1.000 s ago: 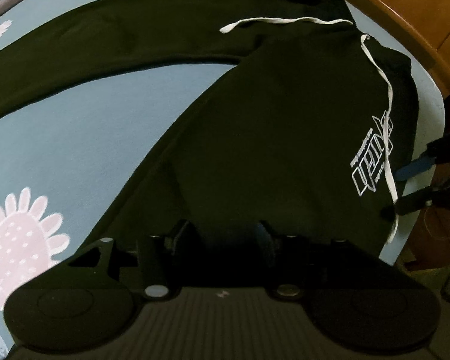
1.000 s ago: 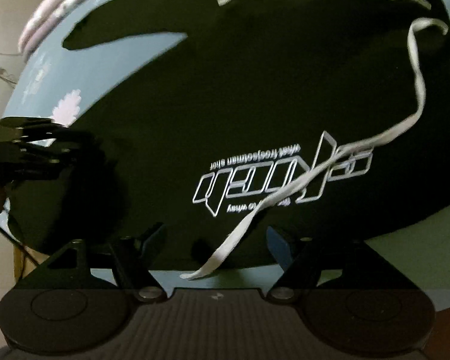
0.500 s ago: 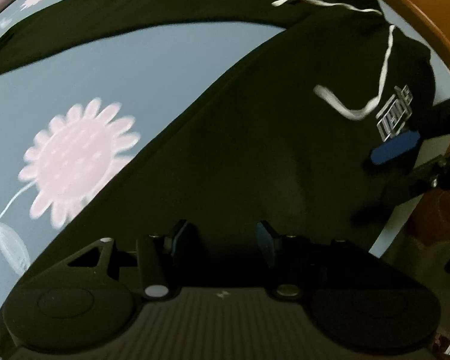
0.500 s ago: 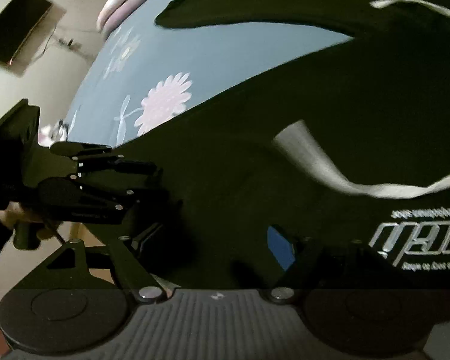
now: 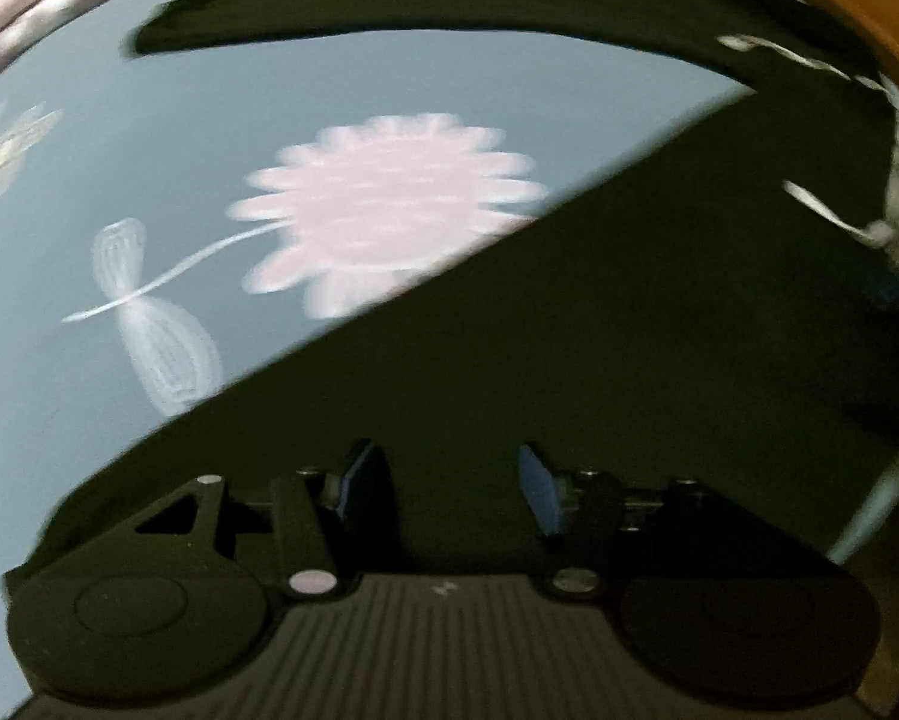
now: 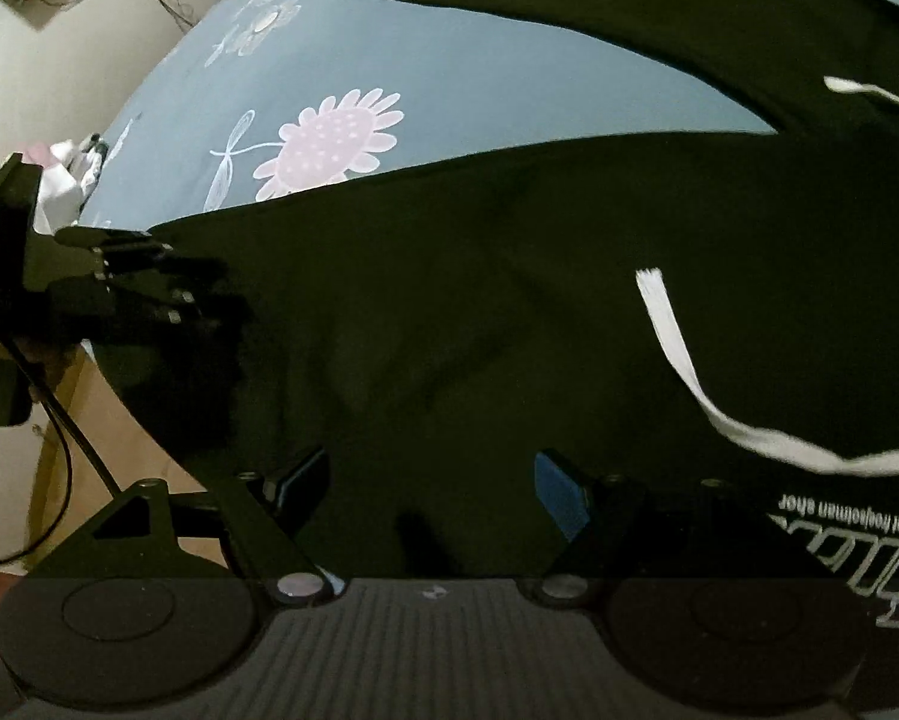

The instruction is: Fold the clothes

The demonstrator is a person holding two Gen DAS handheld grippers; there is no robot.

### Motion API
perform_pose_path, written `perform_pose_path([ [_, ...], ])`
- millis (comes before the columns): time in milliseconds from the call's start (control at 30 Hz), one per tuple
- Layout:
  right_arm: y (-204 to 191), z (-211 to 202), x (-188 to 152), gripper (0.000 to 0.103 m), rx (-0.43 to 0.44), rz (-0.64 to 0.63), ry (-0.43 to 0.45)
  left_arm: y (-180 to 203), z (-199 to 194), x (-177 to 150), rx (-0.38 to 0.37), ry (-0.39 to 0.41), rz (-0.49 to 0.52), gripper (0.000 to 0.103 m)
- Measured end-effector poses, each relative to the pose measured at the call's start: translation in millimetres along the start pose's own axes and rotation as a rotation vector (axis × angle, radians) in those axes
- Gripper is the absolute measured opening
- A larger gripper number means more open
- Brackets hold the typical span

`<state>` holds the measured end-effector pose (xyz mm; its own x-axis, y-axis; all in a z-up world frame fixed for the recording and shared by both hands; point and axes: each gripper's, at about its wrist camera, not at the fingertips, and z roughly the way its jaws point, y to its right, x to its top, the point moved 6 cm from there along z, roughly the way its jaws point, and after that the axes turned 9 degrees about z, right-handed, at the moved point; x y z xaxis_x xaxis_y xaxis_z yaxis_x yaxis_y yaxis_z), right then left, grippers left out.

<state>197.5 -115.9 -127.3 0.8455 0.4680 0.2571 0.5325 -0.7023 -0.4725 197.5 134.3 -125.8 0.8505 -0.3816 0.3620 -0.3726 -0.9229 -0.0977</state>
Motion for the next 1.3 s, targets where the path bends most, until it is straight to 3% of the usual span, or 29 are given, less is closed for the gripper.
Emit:
perform_pose_path([
  [133, -15.1, -6.0, 8.0, 0.079, -0.027, -0.075, 0.047, -36.9, -6.3, -8.3, 0.057, -0.027, -0.119, 0.054],
  [267, -43.7, 3.8, 20.4, 0.079, -0.068, -0.217, 0.104, -40.6, -17.1, -15.8, 0.095, -0.006, -0.075, 0.055],
  [333, -59.5, 19.5, 28.7, 0.079, -0.101, -0.304, 0.144, -41.4, -19.8, -22.1, 0.116, 0.004, -0.064, 0.055],
  [533, -92.1, 77.6, 53.5, 0.079, -0.144, -0.45, 0.185, -70.2, -25.3, -48.4, 0.158, 0.04, -0.189, 0.055],
  [667, -102.9, 101.8, 70.2, 0.09, -0.204, -0.52, 0.216, -84.3, -23.5, -63.3, 0.162, 0.041, -0.201, 0.055],
  [900, -115.1, 116.0, 106.1, 0.094, -0.226, -0.527, 0.196, -107.5, -23.9, -67.0, 0.172, 0.069, -0.256, 0.058],
  [1000, -118.2, 94.1, 103.7, 0.094, -0.236, -0.536, 0.206, -106.0, -34.4, -65.4, 0.166, 0.086, -0.234, 0.058],
  [1133, -109.7, 57.6, 77.6, 0.094, -0.256, -0.489, 0.179, -90.4, -42.2, -69.5, 0.121, 0.099, -0.197, 0.058],
  [1300, -84.8, 58.7, 39.7, 0.094, -0.301, -0.389, 0.078, -70.1, -38.9, -75.8, 0.093, 0.106, -0.135, 0.058],
])
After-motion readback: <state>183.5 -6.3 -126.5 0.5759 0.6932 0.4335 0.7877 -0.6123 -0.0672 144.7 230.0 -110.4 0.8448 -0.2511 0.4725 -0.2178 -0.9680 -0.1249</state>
